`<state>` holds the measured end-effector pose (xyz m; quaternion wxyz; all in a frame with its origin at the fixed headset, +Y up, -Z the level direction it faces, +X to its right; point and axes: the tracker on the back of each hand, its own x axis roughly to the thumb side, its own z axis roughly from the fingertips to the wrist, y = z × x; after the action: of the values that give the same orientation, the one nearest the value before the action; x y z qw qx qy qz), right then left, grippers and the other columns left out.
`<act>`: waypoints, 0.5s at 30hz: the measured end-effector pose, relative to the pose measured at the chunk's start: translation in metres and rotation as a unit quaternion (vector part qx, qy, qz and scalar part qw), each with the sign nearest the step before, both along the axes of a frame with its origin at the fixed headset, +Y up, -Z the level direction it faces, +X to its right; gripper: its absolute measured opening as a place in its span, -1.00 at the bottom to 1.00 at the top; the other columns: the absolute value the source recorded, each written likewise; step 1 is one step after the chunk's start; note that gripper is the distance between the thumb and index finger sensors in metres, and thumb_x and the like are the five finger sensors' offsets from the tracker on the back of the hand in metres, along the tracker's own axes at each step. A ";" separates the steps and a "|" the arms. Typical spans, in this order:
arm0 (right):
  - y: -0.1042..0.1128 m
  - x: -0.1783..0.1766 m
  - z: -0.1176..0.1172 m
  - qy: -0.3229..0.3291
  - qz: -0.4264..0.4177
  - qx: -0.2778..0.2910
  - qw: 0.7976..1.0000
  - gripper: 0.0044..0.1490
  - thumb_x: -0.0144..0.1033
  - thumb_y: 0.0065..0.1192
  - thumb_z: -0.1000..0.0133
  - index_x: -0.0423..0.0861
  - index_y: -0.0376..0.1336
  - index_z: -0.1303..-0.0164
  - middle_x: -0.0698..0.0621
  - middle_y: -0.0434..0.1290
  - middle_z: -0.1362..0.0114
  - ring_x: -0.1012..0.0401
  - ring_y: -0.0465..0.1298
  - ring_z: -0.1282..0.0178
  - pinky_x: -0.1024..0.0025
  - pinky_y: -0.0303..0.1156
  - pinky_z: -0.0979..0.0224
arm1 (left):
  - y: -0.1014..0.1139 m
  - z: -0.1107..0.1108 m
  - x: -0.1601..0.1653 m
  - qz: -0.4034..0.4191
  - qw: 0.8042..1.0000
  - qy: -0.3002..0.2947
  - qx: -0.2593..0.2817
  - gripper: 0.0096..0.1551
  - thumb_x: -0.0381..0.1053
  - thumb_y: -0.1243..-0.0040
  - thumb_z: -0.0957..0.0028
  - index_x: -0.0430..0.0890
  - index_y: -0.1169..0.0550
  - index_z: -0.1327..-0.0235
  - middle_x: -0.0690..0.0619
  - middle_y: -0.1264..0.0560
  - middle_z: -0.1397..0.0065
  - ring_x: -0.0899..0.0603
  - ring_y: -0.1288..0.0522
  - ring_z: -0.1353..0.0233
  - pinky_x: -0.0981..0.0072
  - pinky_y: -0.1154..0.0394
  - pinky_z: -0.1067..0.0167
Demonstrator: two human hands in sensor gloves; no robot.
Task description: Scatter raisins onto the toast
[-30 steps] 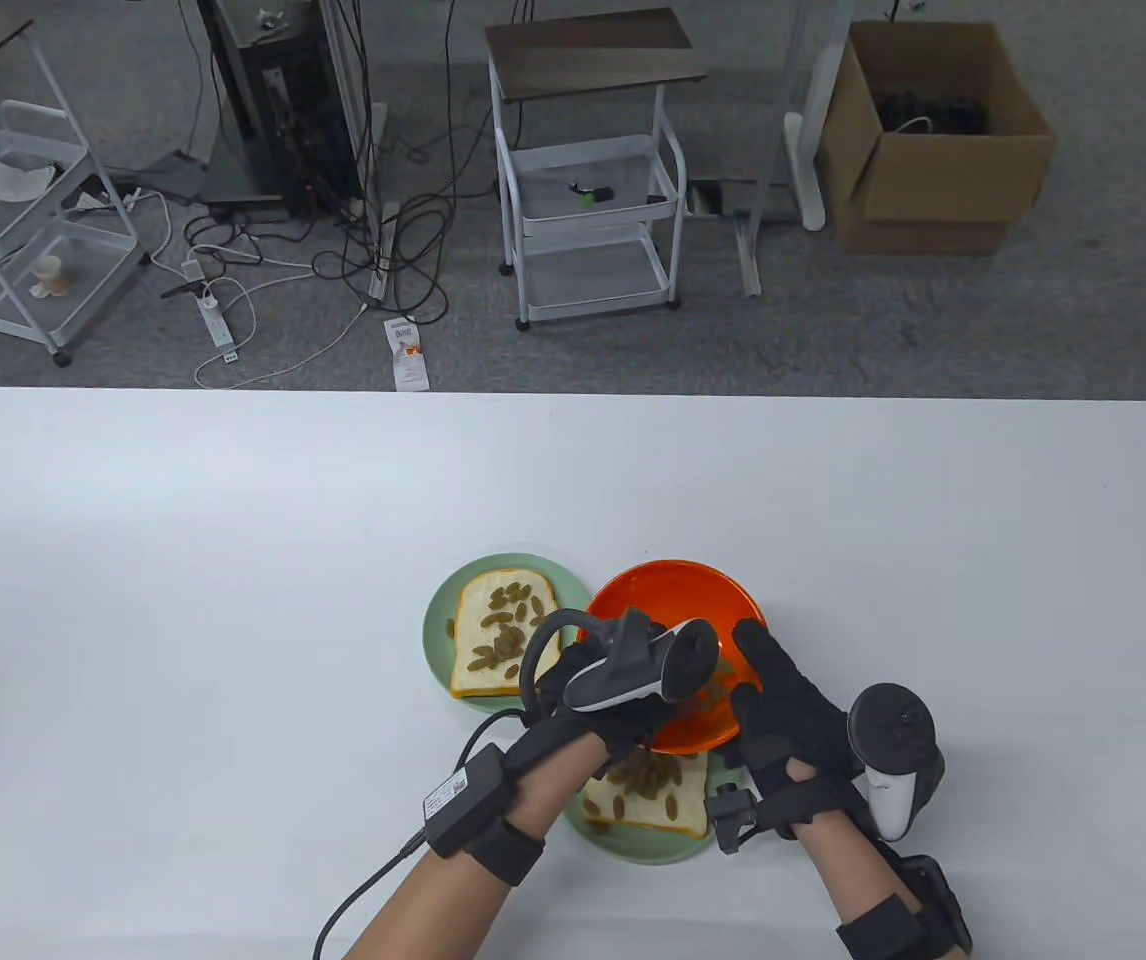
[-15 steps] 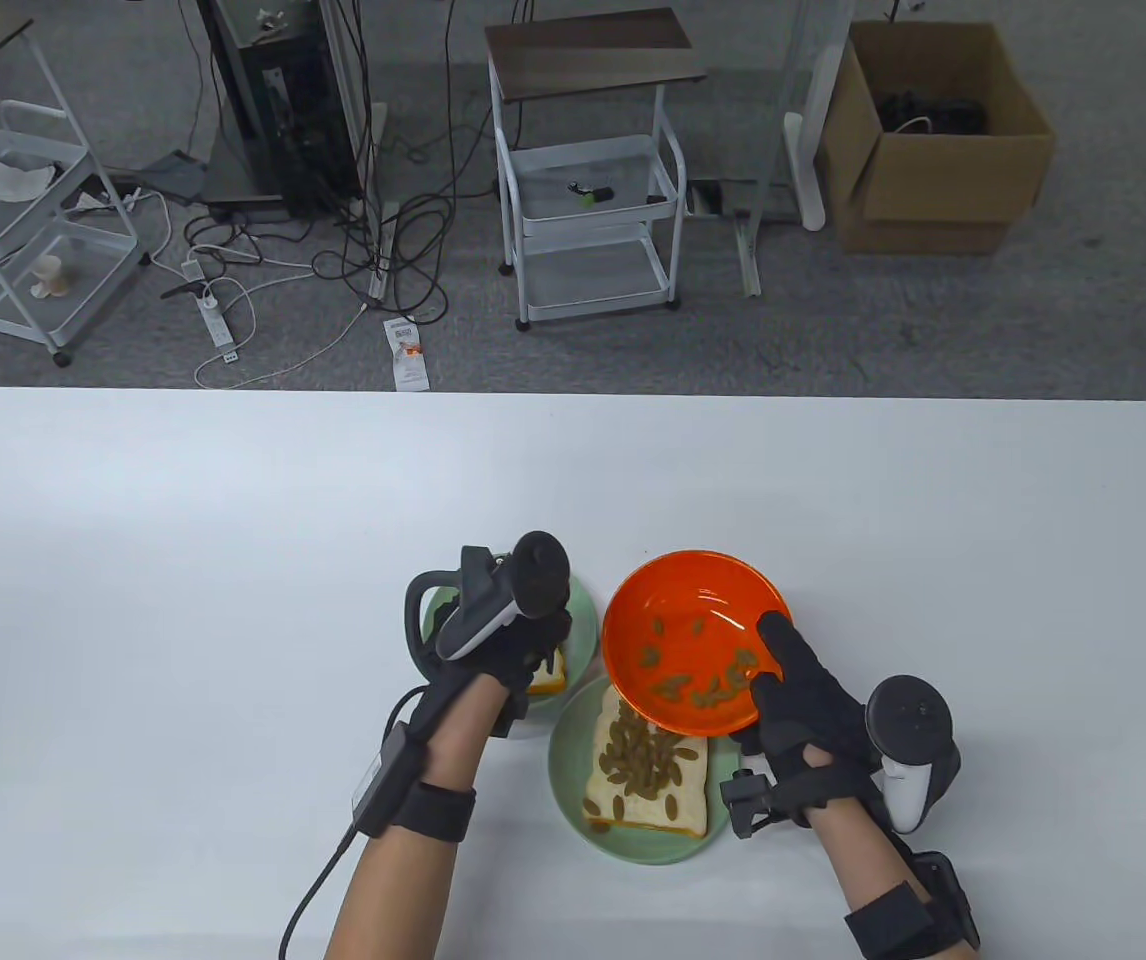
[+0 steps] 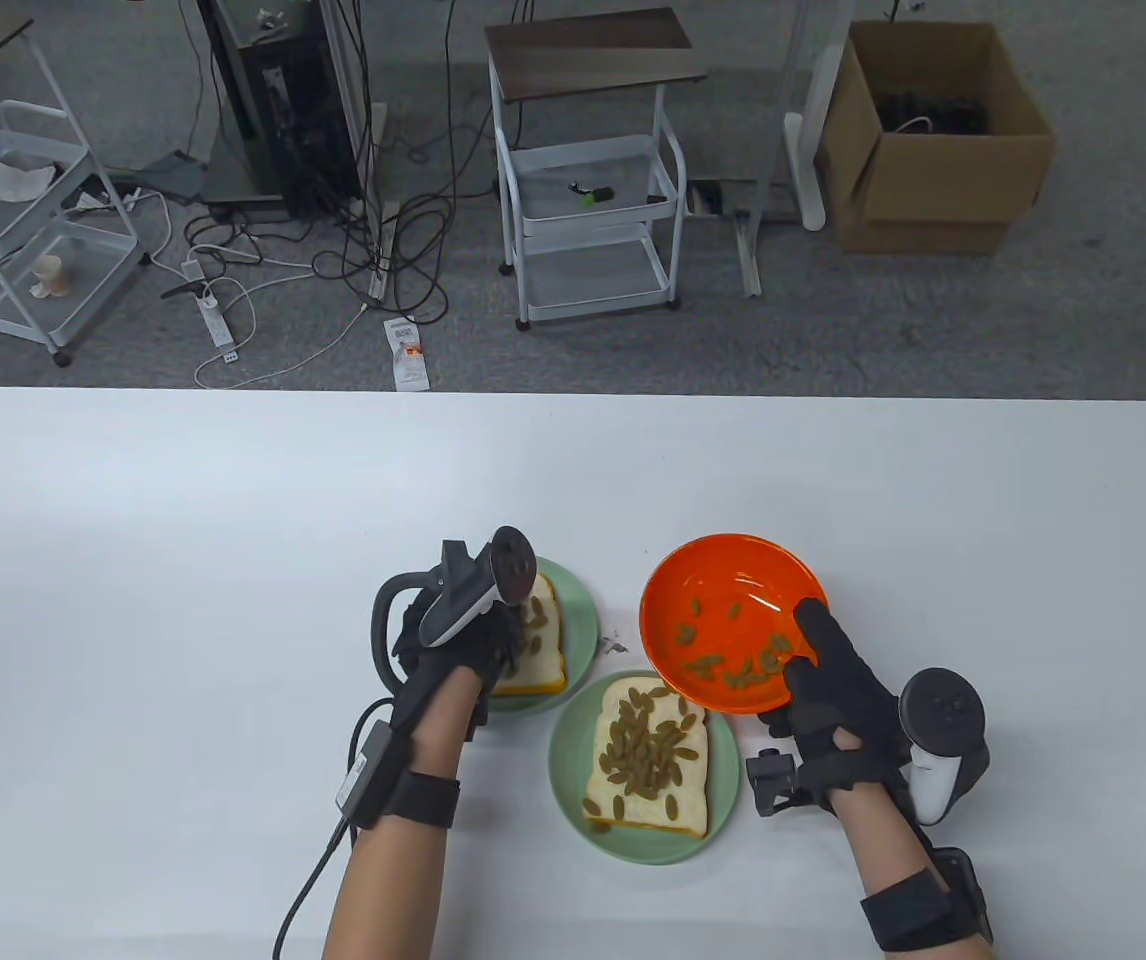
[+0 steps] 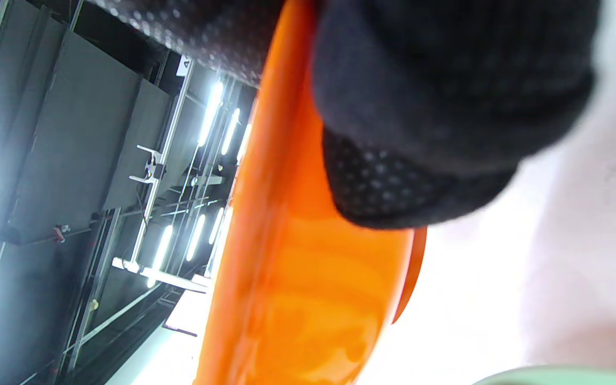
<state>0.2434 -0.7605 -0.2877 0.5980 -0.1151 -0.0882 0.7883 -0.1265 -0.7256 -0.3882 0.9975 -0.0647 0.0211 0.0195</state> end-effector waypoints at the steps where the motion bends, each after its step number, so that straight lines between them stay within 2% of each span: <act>1: 0.000 0.001 0.000 -0.002 -0.004 0.000 1.000 -0.28 -0.53 0.35 -0.04 -0.19 0.28 -0.49 -0.52 0.31 -0.43 -0.07 0.72 0.53 0.40 0.73 0.53 | 0.003 0.002 0.001 -0.005 1.000 -0.003 0.005 -0.52 0.18 -0.66 0.21 0.25 -0.76 -0.02 0.23 -0.79 0.01 0.09 -0.81 0.19 0.29 -0.74 0.15; 4: 0.001 0.006 0.000 -0.009 -0.014 0.000 1.000 -0.27 -0.52 0.35 -0.04 -0.18 0.28 -0.49 -0.52 0.31 -0.44 -0.07 0.72 0.52 0.40 0.74 0.53 | 0.018 0.015 0.003 0.007 1.000 -0.019 -0.006 -0.23 0.35 -0.58 0.23 0.27 -0.60 -0.33 0.17 -0.62 -0.40 -0.04 -0.72 -0.25 0.09 -0.67 -0.21; 7: 0.001 0.013 0.000 -0.022 -0.024 0.001 0.999 -0.27 -0.51 0.35 -0.05 -0.19 0.26 -0.50 -0.52 0.29 -0.45 -0.08 0.72 0.51 0.39 0.74 0.51 | 0.029 0.031 0.004 0.099 0.994 -0.048 0.006 -0.13 0.53 -0.31 0.13 0.25 -0.49 -0.49 0.08 -0.48 -0.58 -0.17 -0.58 -0.48 -0.07 -0.56 -0.39; 11: -0.003 0.026 -0.001 -0.047 -0.035 -0.009 0.998 -0.26 -0.51 0.35 -0.05 -0.19 0.25 -0.51 -0.53 0.28 -0.46 -0.08 0.73 0.49 0.39 0.74 0.49 | 0.038 0.060 0.000 0.188 0.977 -0.096 0.023 0.04 0.66 -0.11 0.12 0.24 -0.31 -0.65 0.01 -0.28 -0.74 -0.27 -0.35 -0.66 -0.25 -0.38 -0.53; 15: -0.011 0.042 -0.003 -0.071 -0.043 -0.031 0.996 -0.24 -0.50 0.34 -0.06 -0.20 0.22 -0.53 -0.54 0.24 -0.47 -0.10 0.73 0.45 0.36 0.75 0.44 | 0.030 0.087 -0.008 0.200 0.973 -0.113 0.021 0.13 0.73 0.04 0.14 0.28 -0.13 -0.73 -0.01 -0.07 -0.82 -0.33 -0.11 -0.77 -0.42 -0.17 -0.57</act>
<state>0.2855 -0.7713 -0.2907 0.6198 -0.1929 -0.1011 0.7540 -0.1350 -0.6955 -0.3009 0.9705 -0.0487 -0.1057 0.2114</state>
